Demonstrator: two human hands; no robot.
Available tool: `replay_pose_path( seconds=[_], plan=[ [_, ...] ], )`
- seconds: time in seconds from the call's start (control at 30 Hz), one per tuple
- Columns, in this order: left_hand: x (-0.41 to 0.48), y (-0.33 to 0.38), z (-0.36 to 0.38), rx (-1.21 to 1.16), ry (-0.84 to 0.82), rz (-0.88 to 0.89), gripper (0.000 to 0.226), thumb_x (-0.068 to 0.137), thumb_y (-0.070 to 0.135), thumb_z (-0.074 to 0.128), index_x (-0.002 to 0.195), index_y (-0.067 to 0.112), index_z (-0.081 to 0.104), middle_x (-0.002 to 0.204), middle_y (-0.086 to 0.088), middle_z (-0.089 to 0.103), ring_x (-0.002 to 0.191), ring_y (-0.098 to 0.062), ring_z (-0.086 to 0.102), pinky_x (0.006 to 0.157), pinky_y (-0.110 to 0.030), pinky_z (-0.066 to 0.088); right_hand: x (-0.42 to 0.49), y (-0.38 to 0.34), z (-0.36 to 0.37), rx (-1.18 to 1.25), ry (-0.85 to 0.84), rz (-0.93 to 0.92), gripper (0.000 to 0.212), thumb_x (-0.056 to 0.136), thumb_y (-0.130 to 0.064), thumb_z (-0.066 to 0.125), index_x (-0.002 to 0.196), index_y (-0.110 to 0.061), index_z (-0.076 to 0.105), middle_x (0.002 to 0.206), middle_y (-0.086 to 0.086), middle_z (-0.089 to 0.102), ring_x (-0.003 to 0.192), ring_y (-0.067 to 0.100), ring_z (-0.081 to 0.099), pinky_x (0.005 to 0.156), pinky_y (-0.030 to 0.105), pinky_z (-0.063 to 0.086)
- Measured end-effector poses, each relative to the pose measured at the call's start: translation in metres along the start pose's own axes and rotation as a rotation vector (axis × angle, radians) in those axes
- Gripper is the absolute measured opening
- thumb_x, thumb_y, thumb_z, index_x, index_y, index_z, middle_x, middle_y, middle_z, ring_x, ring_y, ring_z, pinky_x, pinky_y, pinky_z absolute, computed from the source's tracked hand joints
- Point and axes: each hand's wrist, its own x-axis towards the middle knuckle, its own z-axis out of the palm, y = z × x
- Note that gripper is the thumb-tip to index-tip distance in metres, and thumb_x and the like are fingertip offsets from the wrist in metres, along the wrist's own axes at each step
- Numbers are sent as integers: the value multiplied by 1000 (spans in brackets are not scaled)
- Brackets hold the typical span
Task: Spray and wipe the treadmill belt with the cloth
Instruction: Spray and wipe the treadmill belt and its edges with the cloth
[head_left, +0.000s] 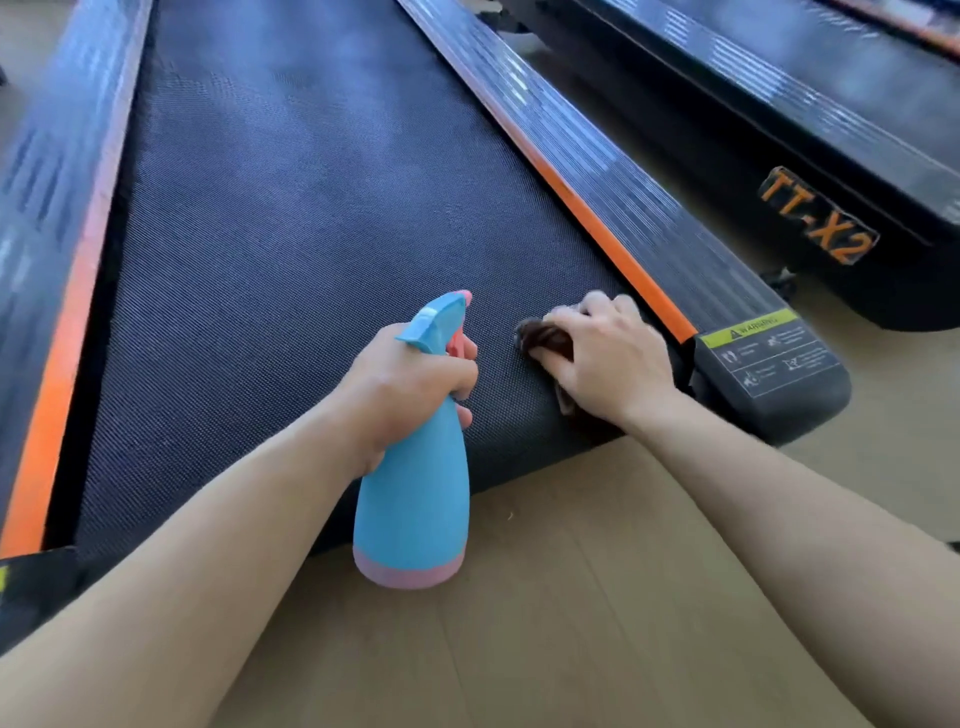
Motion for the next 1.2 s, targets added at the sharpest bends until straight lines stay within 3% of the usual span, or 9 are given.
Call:
replay_pose_path(
  seconds=[0.17,0.4,0.5,0.6,0.7,0.83,1.03,1.13,1.2],
  plan=[
    [-4,5,6,15,-12,20,52,56,13,61,105,24,72,95,-5,70,62,-26,68,85,-52,62,66,17,1,-78,14,203,42,101,-57,46,127,-29,62,125,14,55,118,37,47,90,49,46],
    [-3,3,3,0,-31,0,43,57,14,62,98,14,72,94,-6,69,62,-25,66,71,-38,63,-20,30,-13,-89,6,105,35,96,-56,55,116,-29,63,109,5,59,108,32,52,79,43,50],
    [-2,3,5,14,-33,-6,47,57,14,62,103,14,71,95,-5,70,59,-24,67,79,-45,64,-31,39,-12,-132,31,103,40,94,-59,52,113,-26,64,106,5,56,100,32,51,72,42,50],
    [-2,4,11,19,-42,9,49,57,15,61,105,19,72,97,-7,71,58,-24,67,83,-50,63,-33,35,-9,-36,44,76,49,92,-61,46,124,-27,59,117,5,49,103,31,48,79,43,50],
    [-3,4,18,8,-57,9,38,57,15,61,93,21,71,103,-8,71,58,-22,67,74,-40,63,-48,45,-10,124,89,-43,50,91,-48,43,130,-18,47,127,8,43,104,33,46,86,45,46],
    [-2,2,23,13,-60,17,48,58,15,62,101,33,74,101,-2,71,59,-21,68,83,-47,64,-69,65,-3,-86,95,-270,56,97,-46,49,145,-18,50,143,18,43,111,38,46,99,51,44],
    [0,1,30,30,-61,-14,47,57,17,62,103,15,72,96,-4,72,59,-24,69,76,-41,62,-49,66,1,-196,279,-366,38,100,-35,56,133,-18,63,118,22,57,86,38,53,65,46,54],
    [1,2,32,35,-65,0,51,57,16,61,106,22,73,100,-3,72,57,-22,69,73,-38,62,-26,60,-11,-151,347,-242,35,100,-36,56,131,-21,63,119,21,54,89,39,52,64,46,52],
    [3,2,35,23,-63,6,46,57,15,61,101,26,73,101,-3,71,56,-22,67,71,-38,63,6,57,-19,-99,307,-83,39,101,-39,57,136,-23,59,124,20,50,100,42,50,72,50,53]
  ],
)
